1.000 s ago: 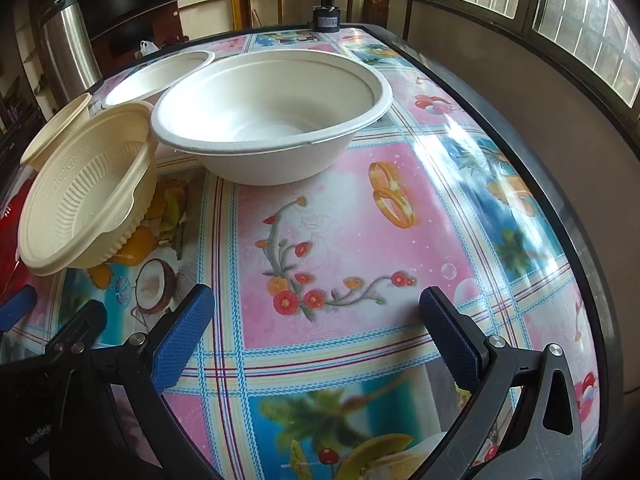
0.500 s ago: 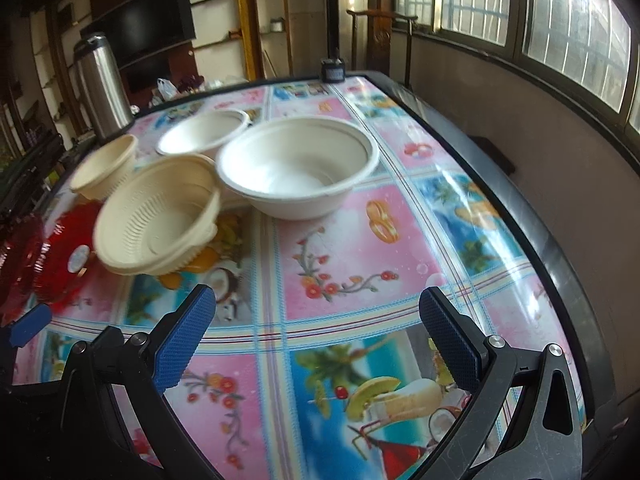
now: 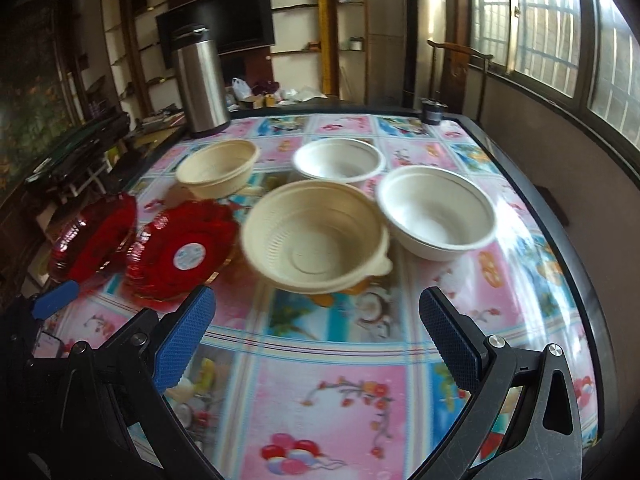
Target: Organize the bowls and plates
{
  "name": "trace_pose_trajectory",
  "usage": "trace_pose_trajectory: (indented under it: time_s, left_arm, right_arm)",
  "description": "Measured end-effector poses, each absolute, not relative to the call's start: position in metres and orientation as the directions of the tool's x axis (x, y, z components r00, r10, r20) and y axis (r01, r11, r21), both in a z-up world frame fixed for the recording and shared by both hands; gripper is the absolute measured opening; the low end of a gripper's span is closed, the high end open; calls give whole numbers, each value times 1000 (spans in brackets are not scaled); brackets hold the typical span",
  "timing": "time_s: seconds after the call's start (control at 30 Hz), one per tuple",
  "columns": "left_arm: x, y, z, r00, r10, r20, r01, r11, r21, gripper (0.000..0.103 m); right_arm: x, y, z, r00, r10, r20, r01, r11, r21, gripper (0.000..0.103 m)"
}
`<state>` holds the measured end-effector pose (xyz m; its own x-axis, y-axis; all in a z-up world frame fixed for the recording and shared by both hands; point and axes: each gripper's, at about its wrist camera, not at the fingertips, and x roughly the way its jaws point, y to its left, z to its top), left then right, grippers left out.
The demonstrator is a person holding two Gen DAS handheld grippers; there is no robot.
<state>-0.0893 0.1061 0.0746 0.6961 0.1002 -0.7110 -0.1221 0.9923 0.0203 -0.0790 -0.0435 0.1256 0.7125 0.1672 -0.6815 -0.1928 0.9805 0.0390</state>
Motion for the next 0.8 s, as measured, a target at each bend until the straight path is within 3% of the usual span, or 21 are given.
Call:
trace_pose_trajectory:
  time_s: [0.47, 0.67, 0.8]
  left_arm:
    - [-79, 240, 74, 624, 293, -725, -366, 929, 60, 103]
    - [-72, 286, 67, 578, 330, -746, -434, 899, 61, 103]
    - [-65, 306, 59, 550, 331, -767, -450, 891, 62, 103]
  right_arm:
    - [-55, 75, 133, 623, 331, -709, -413, 909, 61, 103]
    - [-20, 127, 127, 517, 427, -742, -493, 857, 150, 103]
    - [0, 162, 121, 487, 430, -760, -533, 836, 131, 101]
